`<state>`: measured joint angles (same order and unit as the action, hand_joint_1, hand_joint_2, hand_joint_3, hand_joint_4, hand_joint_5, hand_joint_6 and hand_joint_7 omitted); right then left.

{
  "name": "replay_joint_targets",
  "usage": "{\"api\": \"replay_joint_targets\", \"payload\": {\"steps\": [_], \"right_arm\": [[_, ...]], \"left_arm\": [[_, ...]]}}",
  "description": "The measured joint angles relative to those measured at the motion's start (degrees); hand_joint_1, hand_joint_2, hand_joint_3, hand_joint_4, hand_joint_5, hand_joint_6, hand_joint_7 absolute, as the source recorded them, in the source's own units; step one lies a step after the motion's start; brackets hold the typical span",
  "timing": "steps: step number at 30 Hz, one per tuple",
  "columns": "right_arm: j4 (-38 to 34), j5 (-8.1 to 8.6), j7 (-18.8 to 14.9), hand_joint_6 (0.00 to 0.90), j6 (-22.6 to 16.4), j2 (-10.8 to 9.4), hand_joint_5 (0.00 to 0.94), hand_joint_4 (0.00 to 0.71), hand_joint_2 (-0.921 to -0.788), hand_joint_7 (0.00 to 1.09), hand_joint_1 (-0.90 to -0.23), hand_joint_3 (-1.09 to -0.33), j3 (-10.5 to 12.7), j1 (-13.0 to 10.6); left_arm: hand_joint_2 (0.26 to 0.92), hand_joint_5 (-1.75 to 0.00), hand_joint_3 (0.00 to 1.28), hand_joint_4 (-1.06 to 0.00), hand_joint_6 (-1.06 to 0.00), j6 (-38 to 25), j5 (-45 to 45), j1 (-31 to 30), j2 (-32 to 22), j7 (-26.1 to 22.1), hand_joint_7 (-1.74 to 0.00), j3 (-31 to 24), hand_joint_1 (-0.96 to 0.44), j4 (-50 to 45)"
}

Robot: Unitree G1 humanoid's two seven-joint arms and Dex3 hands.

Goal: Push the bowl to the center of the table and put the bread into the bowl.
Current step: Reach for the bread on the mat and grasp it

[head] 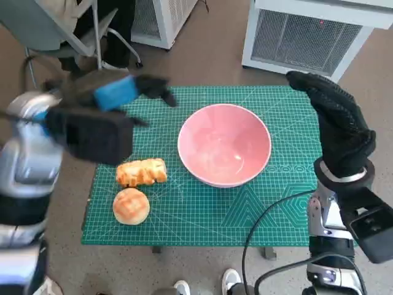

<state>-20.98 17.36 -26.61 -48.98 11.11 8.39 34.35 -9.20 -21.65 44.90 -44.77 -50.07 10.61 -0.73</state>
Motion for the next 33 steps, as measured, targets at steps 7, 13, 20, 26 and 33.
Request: {"api": "replay_joint_targets", "payload": {"steps": [7,13,20,26,33], "right_arm": [[0.1,-0.86,0.2,0.060,0.5,-0.1,0.000,0.261,-0.921,0.56,-0.605,-0.741,-0.4,-0.1],[0.0,-0.86,0.2,0.055,0.5,-0.1,0.000,0.260,-0.921,0.57,-0.585,-0.741,-0.8,-0.1],[-0.9,-0.17,-0.3,0.051,0.5,-0.2,0.000,0.257,-0.921,0.58,-0.579,-0.740,-1.2,0.0],[-1.3,0.58,-1.0,0.048,0.7,-0.2,0.002,0.259,-0.921,0.59,-0.578,-0.739,-1.5,0.1],[-1.9,0.63,-1.7,0.044,0.4,-0.2,0.002,0.261,-0.921,0.60,-0.578,-0.739,-1.6,0.2]], "left_arm": [[0.832,0.00,0.00,-0.22,-0.29,-0.5,-0.6,-9.2,-2.5,1.6,0.00,-2.4,-0.45,-5.7],[0.836,0.00,0.00,-0.21,-0.28,-0.7,-2.1,-14.5,-3.0,3.6,0.00,-3.1,-0.47,-8.0],[0.840,0.00,0.00,-0.21,-0.28,-2.4,-3.8,-16.9,-2.7,3.9,0.00,-1.9,-0.48,-8.1],[0.844,0.00,0.00,-0.20,-0.27,-3.3,-5.8,-16.5,-0.9,4.7,0.00,1.5,-0.48,-3.7],[0.847,0.00,0.00,-0.19,-0.26,-3.0,-8.9,-15.2,3.5,7.8,0.00,6.3,-0.47,5.3]]}}
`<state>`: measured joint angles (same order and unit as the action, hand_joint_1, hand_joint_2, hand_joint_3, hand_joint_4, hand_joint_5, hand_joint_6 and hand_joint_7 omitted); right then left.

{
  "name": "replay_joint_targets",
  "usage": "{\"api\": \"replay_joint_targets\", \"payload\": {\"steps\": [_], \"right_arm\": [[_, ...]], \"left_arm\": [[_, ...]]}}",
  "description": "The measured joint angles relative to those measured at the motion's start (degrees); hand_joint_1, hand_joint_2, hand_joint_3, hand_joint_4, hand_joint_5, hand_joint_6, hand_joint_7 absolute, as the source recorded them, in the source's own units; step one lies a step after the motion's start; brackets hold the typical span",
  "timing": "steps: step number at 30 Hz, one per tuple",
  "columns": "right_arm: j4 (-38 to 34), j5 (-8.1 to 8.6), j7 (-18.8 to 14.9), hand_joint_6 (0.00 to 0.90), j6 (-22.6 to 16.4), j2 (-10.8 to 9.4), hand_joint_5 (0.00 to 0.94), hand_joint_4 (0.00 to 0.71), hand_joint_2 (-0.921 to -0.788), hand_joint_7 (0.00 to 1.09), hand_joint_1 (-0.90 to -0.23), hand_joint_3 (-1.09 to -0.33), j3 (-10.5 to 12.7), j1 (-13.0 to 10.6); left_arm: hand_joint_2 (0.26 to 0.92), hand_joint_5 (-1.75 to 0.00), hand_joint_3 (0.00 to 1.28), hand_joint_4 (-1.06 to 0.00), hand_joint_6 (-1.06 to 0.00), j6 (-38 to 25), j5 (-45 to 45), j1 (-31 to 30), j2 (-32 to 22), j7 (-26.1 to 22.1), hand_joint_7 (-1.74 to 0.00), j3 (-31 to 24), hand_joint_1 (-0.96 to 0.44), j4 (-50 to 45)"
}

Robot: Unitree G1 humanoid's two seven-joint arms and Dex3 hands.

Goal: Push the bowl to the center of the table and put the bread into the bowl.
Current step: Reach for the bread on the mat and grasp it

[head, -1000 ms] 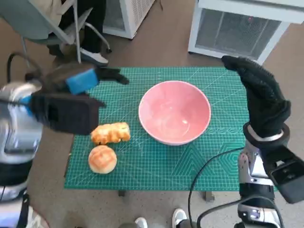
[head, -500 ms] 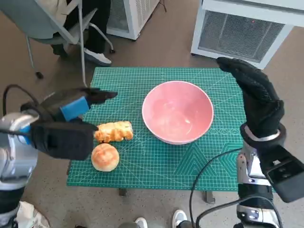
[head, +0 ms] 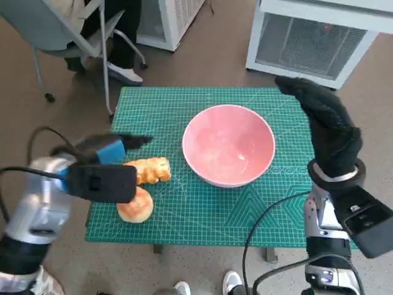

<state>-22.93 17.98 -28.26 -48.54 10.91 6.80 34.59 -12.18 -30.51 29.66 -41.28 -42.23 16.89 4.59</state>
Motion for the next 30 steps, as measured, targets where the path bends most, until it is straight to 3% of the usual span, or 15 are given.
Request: {"api": "replay_joint_targets", "payload": {"steps": [10,15,18,21,22,23,24,27,30], "right_arm": [[-0.3,-0.01,-0.3,0.039,-0.5,0.2,0.001,0.260,-0.921,0.61,-0.578,-0.741,0.1,0.2],[-0.2,-0.04,-0.3,0.035,-0.6,0.3,0.001,0.260,-0.921,0.61,-0.576,-0.743,0.1,0.1],[0.0,-0.05,-0.3,0.030,-0.6,0.3,0.000,0.259,-0.921,0.62,-0.575,-0.745,0.1,0.1],[0.4,-0.10,-0.3,0.024,-0.6,0.3,0.000,0.258,-0.921,0.62,-0.575,-0.747,0.1,0.0],[0.5,-0.10,-0.3,0.024,-0.6,0.3,0.000,0.258,-0.921,0.62,-0.575,-0.747,0.1,0.0],[0.5,-0.09,-0.3,0.022,-0.6,0.3,0.000,0.258,-0.921,0.63,-0.575,-0.747,0.1,0.0],[0.5,-0.08,-0.3,0.021,-0.6,0.3,0.000,0.258,-0.921,0.63,-0.575,-0.747,0.1,0.0],[0.5,-0.09,-0.3,0.018,-0.6,0.3,0.000,0.258,-0.921,0.63,-0.582,-0.747,0.1,0.0],[0.7,-0.11,-0.2,0.016,-0.5,0.2,0.000,0.258,-0.921,0.64,-0.586,-0.746,0.1,-0.1]], "left_arm": [[0.859,0.00,0.00,-0.18,-0.26,0.5,-3.5,4.0,6.0,5.4,0.00,4.5,-0.46,13.1],[0.869,-0.02,0.01,-0.21,-0.31,0.5,-3.9,6.0,8.4,7.1,-0.03,5.6,-0.44,18.2],[0.885,-0.03,0.01,-0.35,-0.40,0.8,-4.5,7.1,9.6,8.9,-0.05,6.0,-0.38,20.9],[0.902,-0.11,0.01,-0.67,-0.60,1.5,-4.7,7.6,10.5,11.3,-0.12,6.2,-0.26,23.0],[0.905,-0.13,0.01,-0.71,-0.63,2.2,-4.8,7.6,10.6,12.3,-0.14,6.3,-0.24,23.7],[0.911,-0.52,0.04,-0.71,-0.60,2.7,-4.8,7.6,10.7,13.3,-0.52,6.3,-0.16,24.3],[0.914,-0.79,0.08,-0.69,-0.56,3.6,-4.9,7.6,10.8,14.5,-0.77,6.4,-0.10,25.0],[0.917,-1.13,0.09,-0.66,-0.61,6.1,-5.0,7.6,10.8,18.5,-0.98,6.4,-0.03,26.7],[0.918,-1.20,0.07,-0.66,-0.64,8.9,-5.0,7.4,10.7,21.7,-1.03,6.3,-0.01,27.8]]}}
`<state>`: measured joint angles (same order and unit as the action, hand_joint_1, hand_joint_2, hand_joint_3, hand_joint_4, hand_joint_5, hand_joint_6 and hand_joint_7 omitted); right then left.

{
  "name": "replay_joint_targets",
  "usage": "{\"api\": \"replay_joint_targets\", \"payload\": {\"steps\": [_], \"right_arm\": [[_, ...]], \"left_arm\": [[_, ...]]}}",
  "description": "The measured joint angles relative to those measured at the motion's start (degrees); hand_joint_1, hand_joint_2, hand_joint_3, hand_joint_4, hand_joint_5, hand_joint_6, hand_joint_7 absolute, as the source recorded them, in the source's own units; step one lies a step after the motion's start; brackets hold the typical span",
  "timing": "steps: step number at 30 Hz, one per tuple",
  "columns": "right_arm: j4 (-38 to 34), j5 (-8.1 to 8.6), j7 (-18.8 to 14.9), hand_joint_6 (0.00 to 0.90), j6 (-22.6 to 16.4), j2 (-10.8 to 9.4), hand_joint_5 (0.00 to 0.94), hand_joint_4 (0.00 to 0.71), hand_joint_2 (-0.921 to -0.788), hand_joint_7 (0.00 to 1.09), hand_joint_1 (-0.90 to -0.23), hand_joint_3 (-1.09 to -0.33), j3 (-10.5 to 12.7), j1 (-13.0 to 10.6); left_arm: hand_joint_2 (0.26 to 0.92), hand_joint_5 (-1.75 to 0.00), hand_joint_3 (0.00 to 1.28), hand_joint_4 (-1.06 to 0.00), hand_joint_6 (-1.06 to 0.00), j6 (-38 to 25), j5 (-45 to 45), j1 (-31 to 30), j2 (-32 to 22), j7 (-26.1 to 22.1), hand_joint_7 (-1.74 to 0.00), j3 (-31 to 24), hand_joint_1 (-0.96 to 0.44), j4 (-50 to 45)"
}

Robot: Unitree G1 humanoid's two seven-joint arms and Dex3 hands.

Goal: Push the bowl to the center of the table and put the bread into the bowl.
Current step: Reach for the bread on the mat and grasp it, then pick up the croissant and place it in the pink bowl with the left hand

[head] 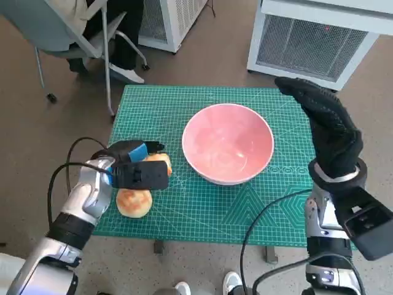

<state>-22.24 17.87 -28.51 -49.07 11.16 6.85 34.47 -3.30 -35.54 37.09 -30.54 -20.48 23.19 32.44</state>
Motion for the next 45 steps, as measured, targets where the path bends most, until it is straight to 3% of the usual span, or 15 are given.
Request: {"api": "replay_joint_targets", "payload": {"steps": [5,11,18,29,38,45], "right_arm": [[0.3,-0.06,0.0,0.011,0.1,0.0,0.000,0.257,-0.921,0.65,-0.589,-0.747,0.0,-0.2],[0.7,-0.08,0.0,0.007,0.1,0.0,0.000,0.258,-0.921,0.65,-0.590,-0.747,0.0,-0.3],[0.6,-0.10,0.1,0.003,-0.1,0.0,0.000,0.258,-0.921,0.66,-0.590,-0.748,0.0,-0.4],[0.4,-0.10,0.2,-0.001,-0.1,0.0,0.004,0.265,-0.921,0.66,-0.589,-0.747,0.2,-0.4],[0.4,-0.24,0.3,-0.001,-0.2,0.0,0.004,0.267,-0.921,0.65,-0.582,-0.745,0.3,-0.4],[0.4,-0.31,0.6,-0.001,-0.2,0.0,0.004,0.268,-0.921,0.65,-0.580,-0.745,0.2,-0.4]], "left_arm": [[0.920,-1.21,0.07,-0.69,-0.63,2.9,0.2,-0.3,-0.7,1.6,-1.10,-0.2,0.00,0.4],[0.920,-1.14,0.07,-0.70,-0.62,3.6,2.2,-1.3,-1.9,-0.4,-1.18,-2.1,0.00,-2.6],[0.920,-1.07,0.06,-0.73,-0.60,3.7,6.5,-2.1,-3.6,-1.8,-1.23,-8.0,0.00,-11.9],[0.920,-1.03,0.03,-0.76,-0.64,4.9,10.3,-1.4,-4.1,0.1,-1.20,-15.4,0.00,-25.9],[0.920,-1.02,0.02,-0.77,-0.66,5.5,8.3,3.0,-0.5,4.0,-1.19,-14.2,0.00,-29.8],[0.920,-1.01,0.02,-0.76,-0.66,9.7,5.9,7.1,5.7,8.0,-1.20,-9.4,0.00,-27.0]]}}
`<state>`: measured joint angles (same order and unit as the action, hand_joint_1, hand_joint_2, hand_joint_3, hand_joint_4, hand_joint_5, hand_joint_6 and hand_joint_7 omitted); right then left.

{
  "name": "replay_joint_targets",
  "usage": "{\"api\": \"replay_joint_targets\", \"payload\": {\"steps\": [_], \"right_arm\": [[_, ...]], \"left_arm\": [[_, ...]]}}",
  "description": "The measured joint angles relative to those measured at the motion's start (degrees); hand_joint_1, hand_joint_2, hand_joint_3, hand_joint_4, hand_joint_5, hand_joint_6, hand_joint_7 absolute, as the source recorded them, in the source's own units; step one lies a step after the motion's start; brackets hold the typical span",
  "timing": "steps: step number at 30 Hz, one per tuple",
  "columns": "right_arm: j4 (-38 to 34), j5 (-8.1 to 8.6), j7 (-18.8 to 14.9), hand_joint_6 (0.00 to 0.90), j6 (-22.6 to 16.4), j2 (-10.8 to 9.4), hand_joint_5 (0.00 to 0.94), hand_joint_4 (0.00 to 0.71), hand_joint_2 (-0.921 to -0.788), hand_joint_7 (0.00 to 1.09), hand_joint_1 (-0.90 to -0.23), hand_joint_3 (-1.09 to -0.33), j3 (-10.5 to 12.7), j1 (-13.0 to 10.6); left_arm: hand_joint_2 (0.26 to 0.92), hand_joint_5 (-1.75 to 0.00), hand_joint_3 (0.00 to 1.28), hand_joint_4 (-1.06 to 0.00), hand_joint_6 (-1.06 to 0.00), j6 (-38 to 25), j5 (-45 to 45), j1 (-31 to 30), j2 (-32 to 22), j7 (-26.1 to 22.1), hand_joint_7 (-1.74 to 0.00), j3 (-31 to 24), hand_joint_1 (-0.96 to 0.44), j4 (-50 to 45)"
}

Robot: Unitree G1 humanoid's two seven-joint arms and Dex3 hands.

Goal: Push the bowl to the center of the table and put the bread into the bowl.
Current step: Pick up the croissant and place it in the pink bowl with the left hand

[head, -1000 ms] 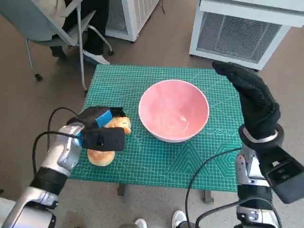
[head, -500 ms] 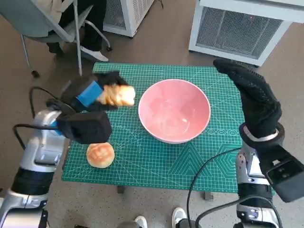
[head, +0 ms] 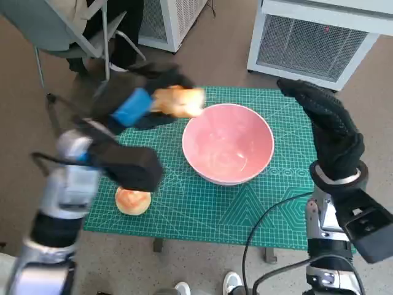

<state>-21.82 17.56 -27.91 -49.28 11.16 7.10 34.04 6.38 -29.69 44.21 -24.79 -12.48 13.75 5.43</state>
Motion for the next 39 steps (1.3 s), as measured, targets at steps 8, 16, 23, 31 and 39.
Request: {"api": "replay_joint_targets", "payload": {"steps": [8,16,23,31,39], "right_arm": [[0.2,-0.01,0.1,0.000,0.0,0.0,0.004,0.269,-0.921,0.65,-0.586,-0.742,-0.1,-0.1],[0.9,-0.01,0.1,-0.001,0.0,0.3,0.003,0.270,-0.921,0.65,-0.592,-0.751,-0.1,-0.8],[1.4,-0.02,0.3,-0.001,0.0,0.6,0.003,0.270,-0.921,0.64,-0.589,-0.753,0.0,-0.9],[1.7,-0.88,1.0,-0.001,0.0,0.8,0.003,0.269,-0.921,0.64,-0.591,-0.753,0.0,-1.1],[2.4,-1.81,1.6,-0.001,-0.1,0.7,0.002,0.269,-0.921,0.64,-0.592,-0.753,-0.2,-1.5]], "left_arm": [[0.920,-1.04,0.06,-0.73,-0.61,6.4,-1.3,4.6,5.2,1.3,-1.26,5.4,0.00,13.1],[0.918,-0.28,0.07,-0.42,-0.39,6.7,-1.5,8.0,8.0,-4.5,-0.44,9.5,-0.04,25.7],[0.899,-0.02,0.01,-0.11,-0.27,1.9,-1.7,8.7,8.4,-13.3,-0.06,11.8,-0.19,30.8],[0.885,0.00,0.00,-0.05,-0.23,3.0,-1.4,8.3,7.4,-13.2,-0.01,11.2,-0.30,29.8],[0.881,-0.01,0.00,-0.08,-0.26,10.2,3.1,4.1,3.0,-12.2,-0.02,6.8,-0.30,23.7]]}}
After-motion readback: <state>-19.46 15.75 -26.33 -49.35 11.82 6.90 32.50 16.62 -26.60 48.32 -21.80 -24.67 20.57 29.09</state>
